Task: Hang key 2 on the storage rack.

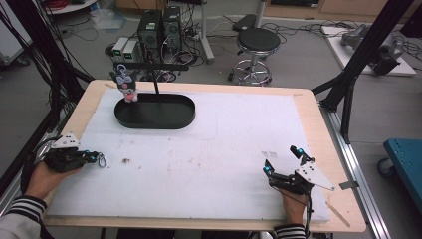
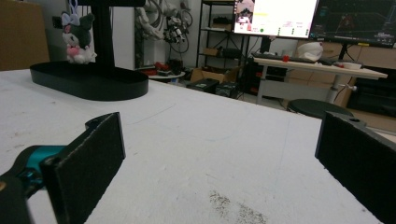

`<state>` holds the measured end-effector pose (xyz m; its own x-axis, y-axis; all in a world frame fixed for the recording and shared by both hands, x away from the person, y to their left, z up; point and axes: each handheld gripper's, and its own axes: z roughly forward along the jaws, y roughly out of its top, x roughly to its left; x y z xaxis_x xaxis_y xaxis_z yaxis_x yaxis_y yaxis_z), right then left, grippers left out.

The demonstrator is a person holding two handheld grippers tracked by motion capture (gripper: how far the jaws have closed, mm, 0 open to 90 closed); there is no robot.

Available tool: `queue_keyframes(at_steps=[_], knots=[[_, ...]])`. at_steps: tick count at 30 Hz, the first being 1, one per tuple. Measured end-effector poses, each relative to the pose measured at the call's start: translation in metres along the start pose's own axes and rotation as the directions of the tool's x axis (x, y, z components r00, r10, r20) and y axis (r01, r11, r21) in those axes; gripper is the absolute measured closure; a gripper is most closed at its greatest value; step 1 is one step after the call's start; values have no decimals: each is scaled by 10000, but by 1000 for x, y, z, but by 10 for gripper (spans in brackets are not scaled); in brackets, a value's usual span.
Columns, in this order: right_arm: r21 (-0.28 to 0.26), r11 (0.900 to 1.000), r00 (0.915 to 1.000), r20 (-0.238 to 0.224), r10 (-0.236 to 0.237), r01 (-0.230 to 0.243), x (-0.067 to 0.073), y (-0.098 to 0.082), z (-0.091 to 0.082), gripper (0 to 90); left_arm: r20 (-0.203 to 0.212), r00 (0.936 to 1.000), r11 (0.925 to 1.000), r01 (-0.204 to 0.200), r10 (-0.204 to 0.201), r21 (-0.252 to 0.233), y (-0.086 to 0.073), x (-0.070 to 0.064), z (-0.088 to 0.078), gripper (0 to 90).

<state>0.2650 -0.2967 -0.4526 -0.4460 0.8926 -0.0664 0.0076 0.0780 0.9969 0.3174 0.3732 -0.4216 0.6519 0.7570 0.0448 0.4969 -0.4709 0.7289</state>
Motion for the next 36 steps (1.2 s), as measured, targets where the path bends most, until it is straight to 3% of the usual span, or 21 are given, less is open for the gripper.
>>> queue_keyframes(at_steps=[6, 12, 21, 36], knots=[[-4, 10000, 10000, 1, -20, 20, 0, 0, 0, 8, 101, 9999, 9986, 114, -109, -512, 6, -1, -7, 882], [-6, 10000, 10000, 1, -40, 40, 0, 0, 0, 7, 220, 9996, 9953, -177, 198, -956, 27, -5, -13, 882], [-25, 10000, 10000, -7, 14, -14, 0, 0, 0, 7, 511, 9984, 9832, -159, 255, -1816, 57, -8, -19, 882], [0, 10000, 10000, -13, 12, -12, 0, 0, 0, 7, 430, 9973, 9687, -476, 598, -2435, 104, -6, -26, 881]])
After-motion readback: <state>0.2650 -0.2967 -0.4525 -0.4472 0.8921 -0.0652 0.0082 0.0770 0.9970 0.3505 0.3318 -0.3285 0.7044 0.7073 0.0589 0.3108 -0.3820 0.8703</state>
